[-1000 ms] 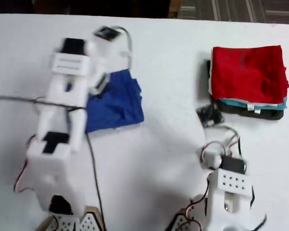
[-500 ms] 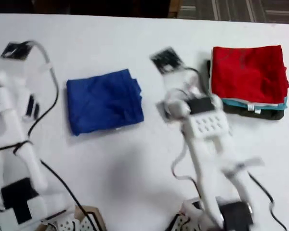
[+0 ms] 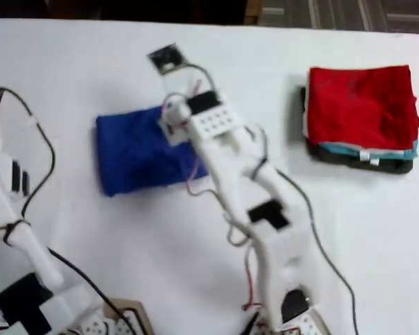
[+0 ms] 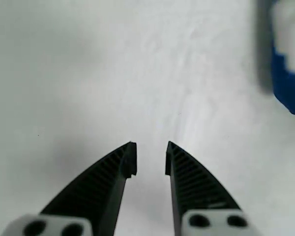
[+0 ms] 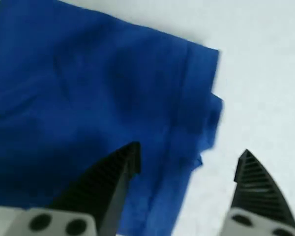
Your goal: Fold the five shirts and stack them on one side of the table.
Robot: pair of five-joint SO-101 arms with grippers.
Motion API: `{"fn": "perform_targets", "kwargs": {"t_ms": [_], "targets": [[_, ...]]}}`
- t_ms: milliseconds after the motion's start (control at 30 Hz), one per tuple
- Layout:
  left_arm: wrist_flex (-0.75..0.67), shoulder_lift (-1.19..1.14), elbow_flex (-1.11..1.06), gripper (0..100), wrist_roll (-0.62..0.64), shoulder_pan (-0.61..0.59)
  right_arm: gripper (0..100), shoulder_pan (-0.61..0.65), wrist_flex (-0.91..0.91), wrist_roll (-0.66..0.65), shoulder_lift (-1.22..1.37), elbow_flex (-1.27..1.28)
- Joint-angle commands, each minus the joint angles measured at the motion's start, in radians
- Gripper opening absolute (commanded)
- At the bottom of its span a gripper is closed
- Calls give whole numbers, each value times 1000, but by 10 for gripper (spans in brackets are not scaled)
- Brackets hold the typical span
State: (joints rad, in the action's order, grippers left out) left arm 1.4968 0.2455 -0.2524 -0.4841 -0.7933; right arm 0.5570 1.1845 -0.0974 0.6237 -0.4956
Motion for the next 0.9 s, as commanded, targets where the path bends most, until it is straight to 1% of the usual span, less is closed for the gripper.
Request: {"fn": "perform_targets", "kwargs": {"t_ms": [0,67,133,333,400,533,700,767,867], "targets": [[-11,44,10,123,-8,-25,310,4,64,60,140,-226],[-11,44,10,123,-8,-34,310,-12,116,147,213,-339],[-11,44,10,123,-8,-37,310,-28,162,199,278,-453],[-38,43,2,123,-8,-40,310,-35,266,213,450,-686],[-38,44,2,123,-8,-40,310,-35,283,216,503,-723],[-38,44,2,123,-8,-40,310,-35,337,308,578,-760],[-38,44,2,123,-8,-40,305,-30,383,311,598,-790],[-37,46,4,122,-8,-52,261,-24,409,310,599,-790],[-37,46,10,122,-8,-83,114,-7,453,275,602,-784]]}}
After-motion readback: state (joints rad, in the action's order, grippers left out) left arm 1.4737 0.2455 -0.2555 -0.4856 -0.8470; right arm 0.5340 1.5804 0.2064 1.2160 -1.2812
